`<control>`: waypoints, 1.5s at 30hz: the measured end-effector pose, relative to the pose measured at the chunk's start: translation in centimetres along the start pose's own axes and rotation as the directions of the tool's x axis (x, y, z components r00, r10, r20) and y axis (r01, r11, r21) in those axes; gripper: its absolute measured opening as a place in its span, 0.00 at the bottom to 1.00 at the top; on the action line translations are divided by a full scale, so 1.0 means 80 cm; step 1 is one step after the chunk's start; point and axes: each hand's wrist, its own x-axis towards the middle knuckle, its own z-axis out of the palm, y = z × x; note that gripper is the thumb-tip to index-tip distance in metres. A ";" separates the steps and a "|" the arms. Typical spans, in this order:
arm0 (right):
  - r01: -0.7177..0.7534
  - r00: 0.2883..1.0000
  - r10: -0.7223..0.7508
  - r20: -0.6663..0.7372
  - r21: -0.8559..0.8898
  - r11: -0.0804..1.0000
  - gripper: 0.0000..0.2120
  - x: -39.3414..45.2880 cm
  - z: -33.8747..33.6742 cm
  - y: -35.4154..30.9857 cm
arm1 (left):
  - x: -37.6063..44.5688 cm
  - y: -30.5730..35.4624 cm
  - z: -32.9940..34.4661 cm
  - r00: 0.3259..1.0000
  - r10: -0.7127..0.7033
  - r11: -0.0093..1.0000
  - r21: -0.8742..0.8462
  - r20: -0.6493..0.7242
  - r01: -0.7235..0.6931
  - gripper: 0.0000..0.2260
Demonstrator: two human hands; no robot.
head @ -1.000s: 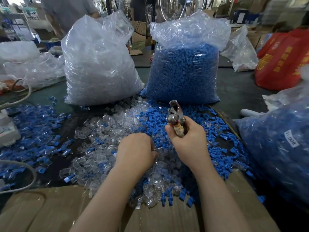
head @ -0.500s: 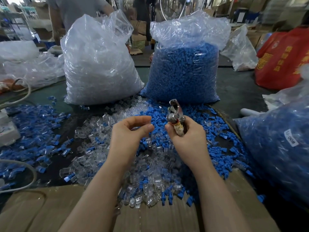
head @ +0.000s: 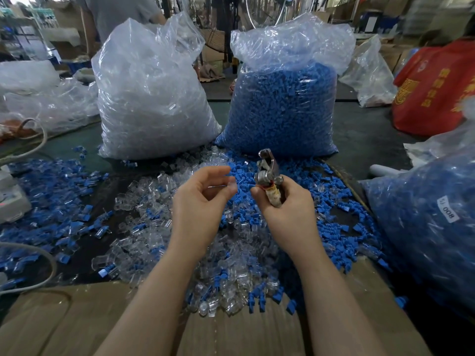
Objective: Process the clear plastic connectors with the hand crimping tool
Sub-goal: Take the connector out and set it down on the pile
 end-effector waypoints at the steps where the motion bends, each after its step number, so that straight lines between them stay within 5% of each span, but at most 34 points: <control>1: -0.003 1.000 0.003 -0.001 0.009 1.000 0.07 0.000 0.000 -0.001 | -0.001 0.000 0.000 1.000 0.017 1.000 0.013 -0.005 -0.017 0.14; 9: -0.010 1.000 0.010 0.023 0.016 1.000 0.08 -0.001 -0.001 -0.002 | -0.004 -0.002 0.002 0.994 0.111 0.979 0.176 -0.022 -0.106 0.10; 24: -0.043 0.999 0.043 0.011 0.011 0.999 0.04 -0.002 0.000 0.000 | -0.006 -0.003 0.001 0.987 0.137 0.970 0.188 0.084 -0.151 0.12; 34: -0.054 0.998 0.053 0.033 0.026 0.998 0.05 -0.002 0.001 -0.002 | -0.010 0.004 0.003 0.944 0.326 0.887 0.327 0.061 -0.327 0.13; 45: -0.030 0.998 0.024 0.055 0.116 0.993 0.07 -0.003 0.000 -0.006 | -0.009 0.004 0.009 0.985 0.172 0.947 0.278 -0.007 -0.164 0.07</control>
